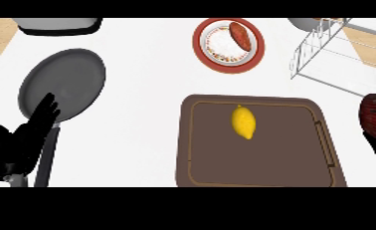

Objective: Pick the cupcake from the tray and place it in the tiered shelf

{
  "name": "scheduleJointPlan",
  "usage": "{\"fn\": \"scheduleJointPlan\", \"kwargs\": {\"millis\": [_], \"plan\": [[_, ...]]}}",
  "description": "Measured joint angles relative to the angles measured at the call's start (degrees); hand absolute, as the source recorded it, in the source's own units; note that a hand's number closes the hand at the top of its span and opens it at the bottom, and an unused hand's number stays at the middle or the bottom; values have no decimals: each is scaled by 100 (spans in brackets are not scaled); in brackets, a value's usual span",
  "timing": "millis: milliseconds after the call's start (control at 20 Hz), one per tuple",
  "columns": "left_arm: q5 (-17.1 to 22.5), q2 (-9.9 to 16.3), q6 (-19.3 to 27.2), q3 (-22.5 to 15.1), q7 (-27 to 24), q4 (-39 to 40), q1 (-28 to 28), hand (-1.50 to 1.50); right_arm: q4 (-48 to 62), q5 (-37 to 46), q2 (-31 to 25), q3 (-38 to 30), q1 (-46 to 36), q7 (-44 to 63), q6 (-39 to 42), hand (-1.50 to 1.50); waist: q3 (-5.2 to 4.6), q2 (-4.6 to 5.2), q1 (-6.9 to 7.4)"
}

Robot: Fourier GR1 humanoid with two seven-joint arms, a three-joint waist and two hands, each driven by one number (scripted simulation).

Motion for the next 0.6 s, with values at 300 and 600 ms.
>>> {"fn": "scheduleJointPlan", "kwargs": {"millis": [300,600], "plan": [[30,12,-117,85,-69,118,-53,0,-474,-1471,-434,-1082,-693,1103,366,150,-1,6,28],[-51,-12,-141,96,-74,139,-105,0,-214,-2291,-1362,-1524,-1568,1836,118,150,-2,17,82]]}}
